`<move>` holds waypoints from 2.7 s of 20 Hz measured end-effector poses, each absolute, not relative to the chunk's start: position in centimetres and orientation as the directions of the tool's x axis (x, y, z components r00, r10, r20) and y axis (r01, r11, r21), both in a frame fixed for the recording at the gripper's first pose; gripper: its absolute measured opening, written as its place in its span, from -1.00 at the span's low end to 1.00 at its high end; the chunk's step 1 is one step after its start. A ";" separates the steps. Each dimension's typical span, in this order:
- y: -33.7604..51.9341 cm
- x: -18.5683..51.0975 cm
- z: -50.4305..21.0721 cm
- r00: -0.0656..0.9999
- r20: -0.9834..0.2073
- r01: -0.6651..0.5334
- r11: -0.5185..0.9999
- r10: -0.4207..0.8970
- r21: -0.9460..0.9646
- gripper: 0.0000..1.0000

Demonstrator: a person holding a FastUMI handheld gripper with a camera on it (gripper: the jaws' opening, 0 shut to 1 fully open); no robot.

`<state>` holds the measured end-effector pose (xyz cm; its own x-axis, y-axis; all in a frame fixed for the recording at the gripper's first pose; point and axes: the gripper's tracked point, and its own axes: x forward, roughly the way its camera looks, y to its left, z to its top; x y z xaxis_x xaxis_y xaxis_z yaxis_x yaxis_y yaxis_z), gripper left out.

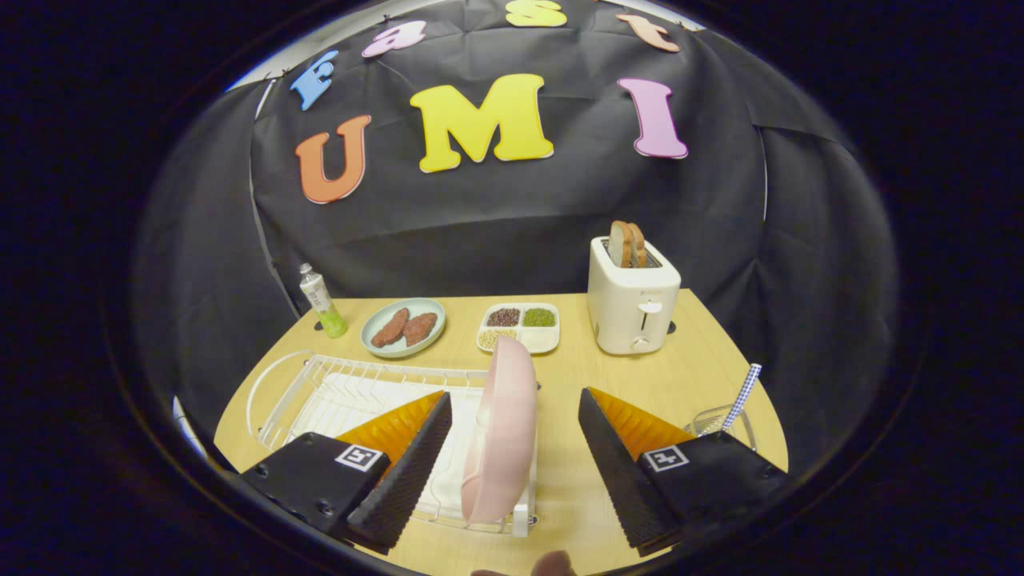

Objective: Take the plate from the dish rack, then take the spoon from the basket and place it into the plate.

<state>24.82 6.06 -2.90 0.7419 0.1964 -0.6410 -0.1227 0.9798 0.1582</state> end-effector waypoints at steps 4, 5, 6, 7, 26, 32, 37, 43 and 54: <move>6.8 26.0 -5.2 0.705 -0.683 -0.072 0.978 0.189 0.197 0.84; 7.2 26.0 -5.9 0.691 -0.696 -0.061 0.976 0.194 0.211 0.73; 7.4 26.1 -6.3 0.679 -0.707 -0.049 0.973 0.197 0.224 0.62; 7.7 26.2 -6.7 0.668 -0.718 -0.039 0.973 0.196 0.230 0.57; 7.1 24.8 -2.1 0.645 -0.761 0.086 0.996 -0.067 -0.015 -0.23; 9.9 21.0 0.4 0.683 -0.716 -0.022 0.984 0.145 0.178 -0.36; 9.6 14.2 -0.9 0.656 -0.696 -0.087 0.945 0.292 0.315 -0.37; 8.9 6.9 -6.8 0.596 -0.692 -0.093 0.891 0.407 0.444 -0.37; 8.5 3.2 -15.4 0.514 -0.649 0.065 0.729 0.561 0.681 -0.33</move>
<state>3.21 8.51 -15.37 0.5135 0.5609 -0.6494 0.0653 0.7291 0.6813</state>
